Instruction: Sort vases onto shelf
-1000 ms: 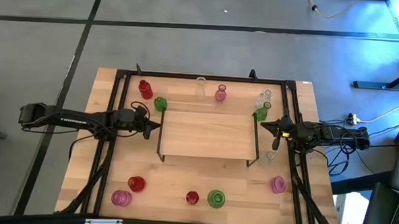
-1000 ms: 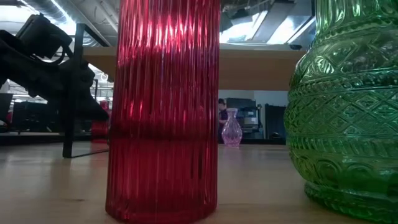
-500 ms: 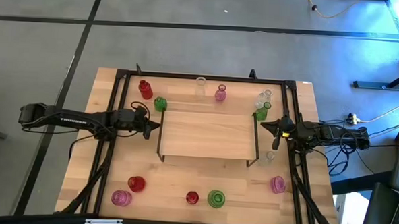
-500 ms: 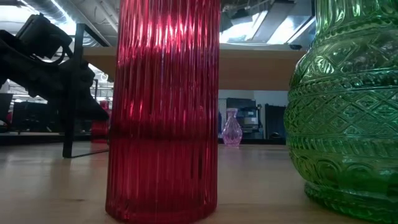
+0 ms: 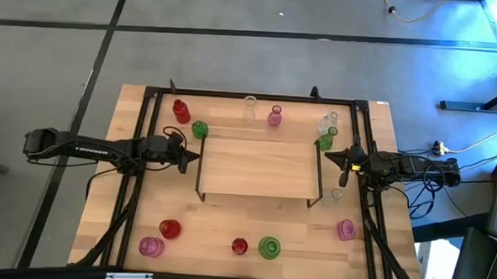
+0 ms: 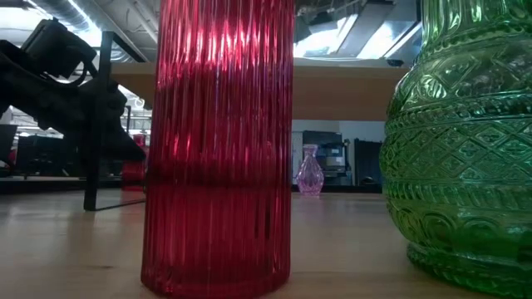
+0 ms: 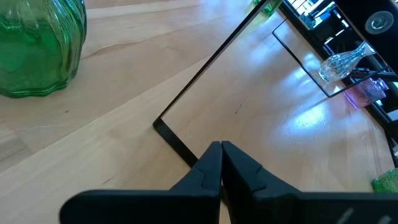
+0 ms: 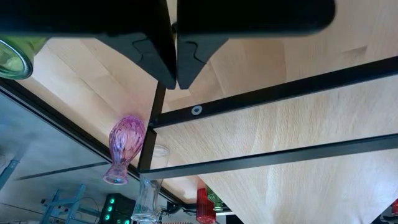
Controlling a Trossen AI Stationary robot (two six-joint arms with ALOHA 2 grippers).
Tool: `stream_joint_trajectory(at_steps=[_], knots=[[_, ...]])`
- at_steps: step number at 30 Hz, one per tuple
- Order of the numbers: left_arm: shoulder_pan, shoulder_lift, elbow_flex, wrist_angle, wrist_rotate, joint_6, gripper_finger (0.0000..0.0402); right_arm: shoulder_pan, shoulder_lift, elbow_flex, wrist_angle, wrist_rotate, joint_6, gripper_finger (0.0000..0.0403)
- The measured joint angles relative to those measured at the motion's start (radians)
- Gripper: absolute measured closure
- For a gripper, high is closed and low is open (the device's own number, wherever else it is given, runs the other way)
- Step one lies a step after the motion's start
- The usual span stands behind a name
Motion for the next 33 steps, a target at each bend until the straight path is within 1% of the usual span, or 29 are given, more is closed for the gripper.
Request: stream_joint_trajectory(at_steps=[12, 13, 17, 22, 26, 33], knots=[[0.0, 0.0, 0.0, 0.0, 0.0, 0.0, 0.0401, 0.0, 0.0, 0.0, 0.0, 0.001, -0.001, 0.0403], [0.0, 0.0, 0.0, 0.0, 0.0, 0.0, 0.0401, 0.0, 0.0, 0.0, 0.0, 0.009, -0.007, 0.0403], [0.0, 0.0, 0.0, 0.0, 0.0, 0.0, 0.0401, 0.0, 0.0, 0.0, 0.005, 0.097, -0.026, 0.0403], [0.0, 0.0, 0.0, 0.0, 0.0, 0.0, 0.0401, 0.0, 0.001, 0.0, 0.005, 0.099, -0.028, 0.0403], [0.0, 0.0, 0.0, 0.0, 0.0, 0.0, 0.0401, 0.0, 0.001, 0.0, 0.009, 0.159, -0.032, 0.0403], [0.0, 0.0, 0.0, 0.0, 0.0, 0.0, 0.0401, 0.0, 0.001, 0.0, 0.008, 0.134, -0.033, 0.0403]])
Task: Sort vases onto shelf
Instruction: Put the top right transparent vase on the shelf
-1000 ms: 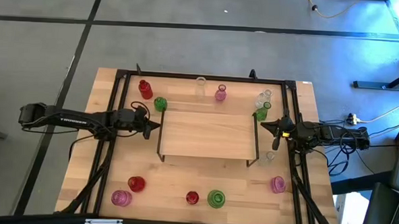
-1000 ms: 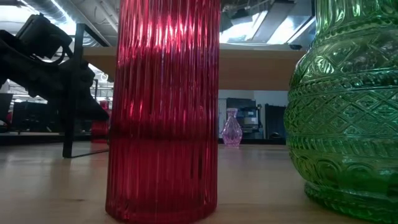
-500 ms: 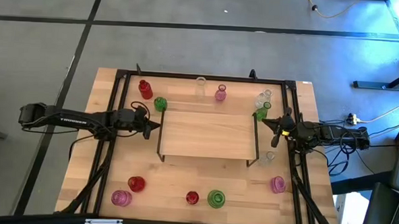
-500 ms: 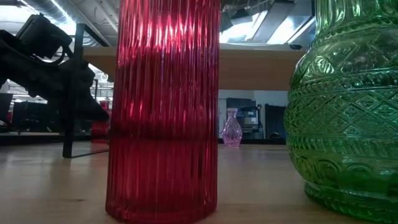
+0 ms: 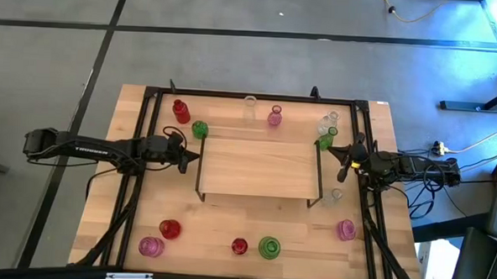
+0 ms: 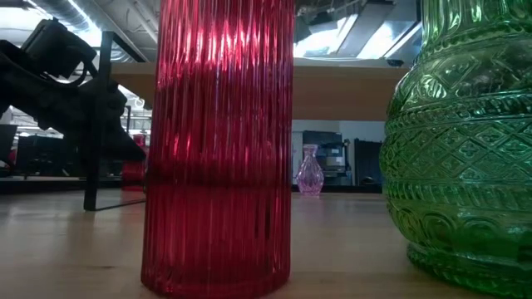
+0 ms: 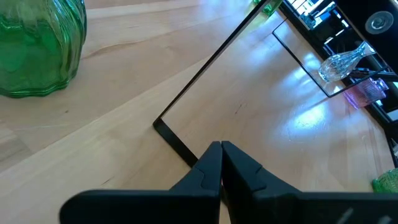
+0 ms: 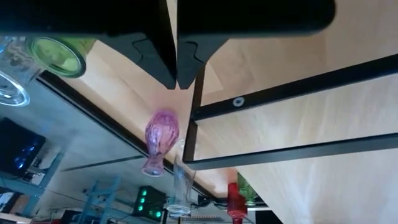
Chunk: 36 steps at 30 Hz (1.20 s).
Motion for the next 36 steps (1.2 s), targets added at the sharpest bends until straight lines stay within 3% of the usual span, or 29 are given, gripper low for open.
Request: stream_joint_trajectory(at_steps=[5, 11, 18, 23, 31, 36], knots=[[0.0, 0.0, 0.0, 0.015, -0.014, -0.023, 0.0401, 0.0, 0.0, 0.0, 0.045, -0.023, 0.036, 0.0403], [0.0, 0.0, 0.0, 0.104, -0.029, -0.085, 0.0401, 0.0, 0.0, 0.0, 0.344, -0.105, 0.287, 0.0403], [0.0, 0.0, 0.0, 0.287, 0.092, -0.053, 0.0401, 0.0, 0.0, 0.0, 0.647, 0.039, 0.374, 0.0403], [0.0, 0.0, 0.001, 0.269, 0.111, -0.065, 0.0401, 0.0, 0.0, 0.0, 0.79, 0.091, 0.374, 0.0403], [0.0, 0.0, 0.002, 0.046, 0.122, -0.1, 0.0401, 0.0, 0.0, 0.0, 0.873, 0.095, 0.398, 0.0403], [0.0, -0.005, 0.002, 0.061, 0.111, -0.117, 0.0401, 0.0, 0.0, 0.0, 0.925, 0.103, 0.464, 0.0403]])
